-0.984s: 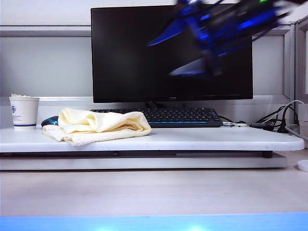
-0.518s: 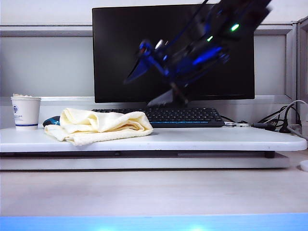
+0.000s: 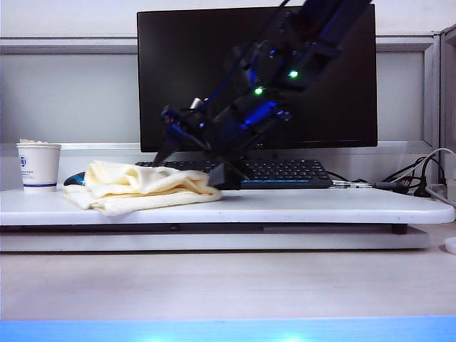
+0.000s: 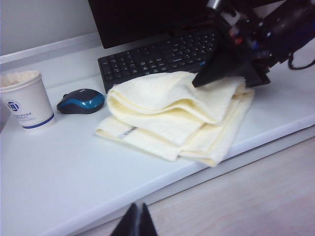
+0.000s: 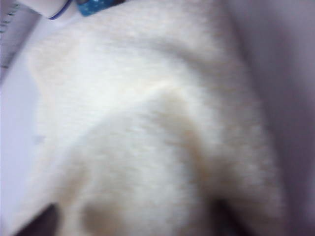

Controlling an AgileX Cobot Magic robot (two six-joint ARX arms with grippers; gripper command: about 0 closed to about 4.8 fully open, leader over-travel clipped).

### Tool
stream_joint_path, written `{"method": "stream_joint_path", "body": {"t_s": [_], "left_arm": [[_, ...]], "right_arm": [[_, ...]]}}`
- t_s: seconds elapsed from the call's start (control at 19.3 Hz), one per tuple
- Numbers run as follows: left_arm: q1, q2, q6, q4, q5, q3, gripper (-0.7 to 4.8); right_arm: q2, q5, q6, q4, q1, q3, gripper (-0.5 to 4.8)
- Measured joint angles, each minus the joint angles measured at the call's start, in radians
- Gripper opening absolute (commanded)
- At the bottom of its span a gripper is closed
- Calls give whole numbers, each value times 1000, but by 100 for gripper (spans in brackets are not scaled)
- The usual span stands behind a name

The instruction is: Wipe the tabletop with a clean cloth to remove dust and stains.

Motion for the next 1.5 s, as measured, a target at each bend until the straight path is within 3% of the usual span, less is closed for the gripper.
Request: {"method": "stream_joint_path", "body": {"t_s": [0.05, 0.1, 0.16, 0.21, 0.88, 1.24, 1.5], "left_arm": [[0, 0, -5, 0, 0, 0, -6], [0, 0, -10, 0, 0, 0, -6], [0, 0, -13, 0, 0, 0, -6], [0, 0, -14, 0, 0, 0, -6], [0, 0, -35, 0, 0, 0, -6], [0, 0, -42, 3, 0, 0, -6], [0, 0, -60, 4, 0, 0, -6]], "right_arm": [[10, 20, -7, 0, 2, 3, 339], [16, 26, -8, 2, 3, 7, 182], [20, 58, -10, -13, 8, 11, 59], [23, 80, -11, -19, 8, 12, -2], [4, 250, -39, -202, 14, 25, -3], [-51, 229, 21, -117, -6, -101, -3], [-190, 202, 74, -6, -77, -331, -3]]}}
